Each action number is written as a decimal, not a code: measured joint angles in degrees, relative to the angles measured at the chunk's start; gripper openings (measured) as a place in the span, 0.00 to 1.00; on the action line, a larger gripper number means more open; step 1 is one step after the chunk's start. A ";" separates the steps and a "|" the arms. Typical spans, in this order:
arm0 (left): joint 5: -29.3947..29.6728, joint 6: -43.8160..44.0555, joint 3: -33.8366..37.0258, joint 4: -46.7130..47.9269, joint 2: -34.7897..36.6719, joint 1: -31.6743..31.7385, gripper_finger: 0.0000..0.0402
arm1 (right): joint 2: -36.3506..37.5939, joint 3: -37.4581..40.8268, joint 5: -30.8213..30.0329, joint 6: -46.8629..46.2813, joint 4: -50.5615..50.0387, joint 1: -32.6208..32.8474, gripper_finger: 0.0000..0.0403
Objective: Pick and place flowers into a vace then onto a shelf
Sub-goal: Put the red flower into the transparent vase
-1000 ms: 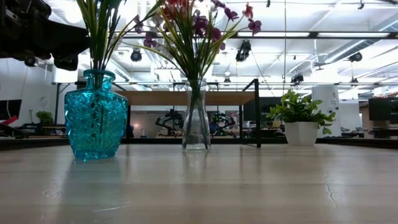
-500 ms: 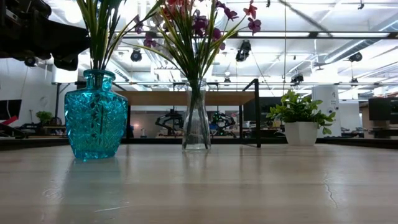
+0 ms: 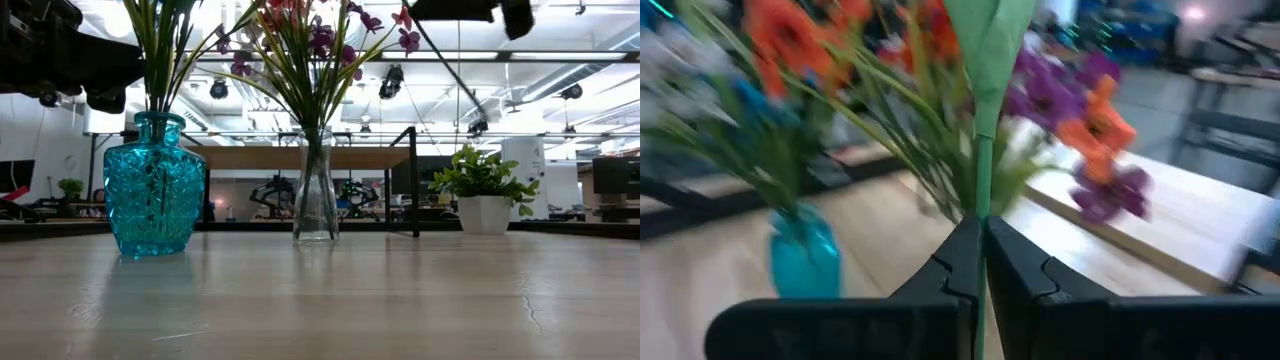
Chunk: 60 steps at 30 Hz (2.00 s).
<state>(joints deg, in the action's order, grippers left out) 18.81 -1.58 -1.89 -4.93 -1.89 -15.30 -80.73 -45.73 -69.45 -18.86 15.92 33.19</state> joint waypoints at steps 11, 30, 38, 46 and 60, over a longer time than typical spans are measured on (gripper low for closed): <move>0.00 0.00 0.00 0.00 0.00 0.00 0.33 | -1.20 17.95 25.83 26.77 53.88 -6.02 0.02; 0.22 0.00 -0.01 0.00 0.00 -0.01 0.33 | -19.06 11.68 46.47 34.98 70.86 -22.33 0.02; 0.22 0.00 -0.02 -0.03 0.00 -0.01 0.33 | -24.73 6.77 49.53 36.97 73.01 -25.44 0.02; 0.22 0.00 -0.02 -0.07 0.00 0.01 0.33 | -23.13 5.19 50.47 41.23 73.20 -25.80 0.02; 0.22 0.00 -0.02 -0.04 0.00 -0.01 0.33 | -23.05 5.19 53.48 42.98 71.74 -28.65 0.02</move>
<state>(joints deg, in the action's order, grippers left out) 19.03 -1.58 -1.91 -4.97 -1.89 -15.31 -103.77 -40.53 -15.97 24.12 87.66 4.54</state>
